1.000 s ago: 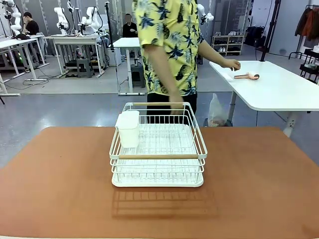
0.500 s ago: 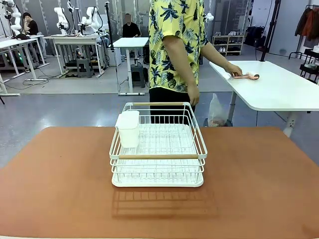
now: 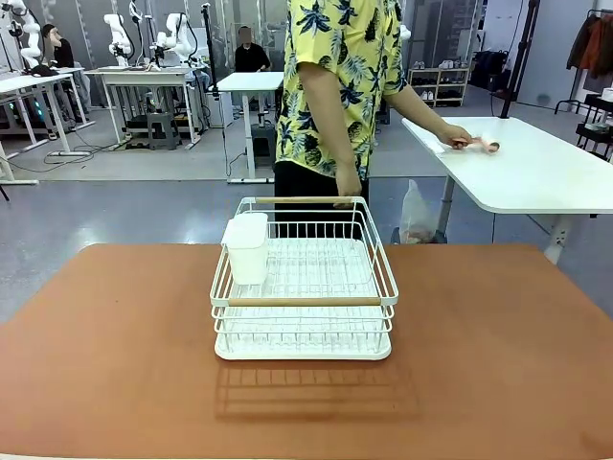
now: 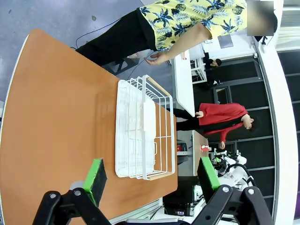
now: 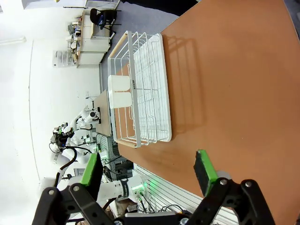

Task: Clean the table.
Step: Pick up the Lint Roller when the human hands it over.

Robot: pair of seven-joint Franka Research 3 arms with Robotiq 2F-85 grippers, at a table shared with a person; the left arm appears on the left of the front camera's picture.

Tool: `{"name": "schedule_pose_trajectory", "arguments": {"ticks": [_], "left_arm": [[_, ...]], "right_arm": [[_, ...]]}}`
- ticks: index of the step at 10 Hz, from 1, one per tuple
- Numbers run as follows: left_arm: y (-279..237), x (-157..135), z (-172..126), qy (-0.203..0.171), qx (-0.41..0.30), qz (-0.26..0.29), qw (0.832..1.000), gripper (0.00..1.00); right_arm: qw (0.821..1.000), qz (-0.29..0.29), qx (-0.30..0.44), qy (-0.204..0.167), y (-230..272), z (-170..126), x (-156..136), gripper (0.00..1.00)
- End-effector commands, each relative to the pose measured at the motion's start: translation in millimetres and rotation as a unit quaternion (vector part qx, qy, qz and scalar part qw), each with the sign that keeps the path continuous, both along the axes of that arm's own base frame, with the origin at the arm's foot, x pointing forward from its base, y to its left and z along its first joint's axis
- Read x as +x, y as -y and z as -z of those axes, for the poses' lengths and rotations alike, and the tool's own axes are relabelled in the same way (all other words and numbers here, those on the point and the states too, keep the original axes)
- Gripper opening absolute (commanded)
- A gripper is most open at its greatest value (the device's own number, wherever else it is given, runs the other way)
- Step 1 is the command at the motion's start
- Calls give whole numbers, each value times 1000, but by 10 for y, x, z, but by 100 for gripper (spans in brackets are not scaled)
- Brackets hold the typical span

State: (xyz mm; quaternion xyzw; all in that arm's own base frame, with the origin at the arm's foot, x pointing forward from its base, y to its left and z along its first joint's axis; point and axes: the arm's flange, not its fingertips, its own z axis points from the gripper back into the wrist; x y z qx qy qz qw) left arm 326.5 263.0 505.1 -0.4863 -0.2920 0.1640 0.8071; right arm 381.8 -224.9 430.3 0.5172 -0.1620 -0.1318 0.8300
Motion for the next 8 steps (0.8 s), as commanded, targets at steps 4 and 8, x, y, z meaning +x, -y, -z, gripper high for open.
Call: {"name": "schedule_pose_trajectory", "arguments": {"ticks": [4, 8], "left_arm": [[-20, -36, -10, 1, -6, 4, 1000, 100], [-20, -36, -10, 1, -6, 4, 1000, 100]], "right_arm": [[1000, -2, 0, 2, 8, -24, 10, 100], [1000, -2, 0, 2, 8, -24, 10, 100]]}}
